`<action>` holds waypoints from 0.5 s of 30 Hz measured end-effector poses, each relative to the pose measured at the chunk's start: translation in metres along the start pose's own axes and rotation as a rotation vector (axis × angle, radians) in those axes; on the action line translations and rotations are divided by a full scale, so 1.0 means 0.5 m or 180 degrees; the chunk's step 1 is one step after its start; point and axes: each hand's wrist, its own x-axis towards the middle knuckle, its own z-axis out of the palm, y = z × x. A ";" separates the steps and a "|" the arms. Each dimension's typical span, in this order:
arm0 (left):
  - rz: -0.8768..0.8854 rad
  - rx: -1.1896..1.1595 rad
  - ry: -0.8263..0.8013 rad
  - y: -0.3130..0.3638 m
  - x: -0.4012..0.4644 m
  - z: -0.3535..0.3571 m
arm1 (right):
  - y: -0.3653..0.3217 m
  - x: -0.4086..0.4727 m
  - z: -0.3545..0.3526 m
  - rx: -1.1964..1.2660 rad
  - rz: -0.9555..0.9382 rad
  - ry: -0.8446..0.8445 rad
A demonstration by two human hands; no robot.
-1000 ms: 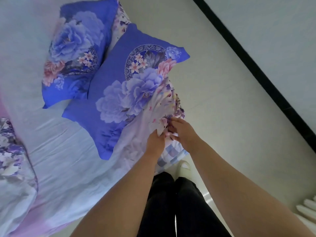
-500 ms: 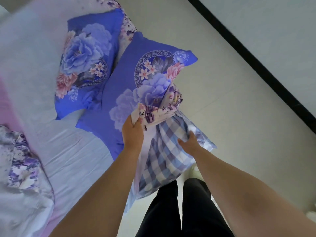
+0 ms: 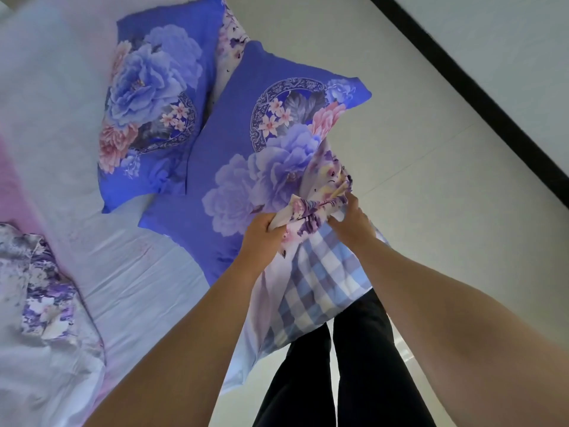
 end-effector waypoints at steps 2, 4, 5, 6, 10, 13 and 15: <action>-0.0156 0.0079 -0.0252 -0.004 0.018 0.023 | -0.020 0.027 -0.001 0.1030 0.0069 -0.0339; -0.0272 0.0084 -0.0427 -0.003 0.035 0.052 | -0.045 0.063 -0.011 0.2580 0.0762 -0.0523; -0.0317 0.0131 -0.0465 0.000 0.042 0.067 | -0.049 0.079 -0.020 0.3153 0.1258 -0.0483; -0.0354 0.0123 -0.0501 0.006 0.047 0.083 | -0.041 0.098 -0.030 0.3563 0.1538 -0.0409; -0.0538 -0.0112 -0.0728 0.034 0.072 0.140 | -0.021 0.167 -0.081 0.4467 0.1739 -0.0099; -0.0665 0.0014 -0.0714 0.051 0.099 0.178 | 0.006 0.227 -0.128 0.4422 0.2501 -0.0314; -0.0749 0.0059 -0.0596 0.062 0.112 0.199 | 0.012 0.269 -0.156 0.3440 0.2381 -0.0691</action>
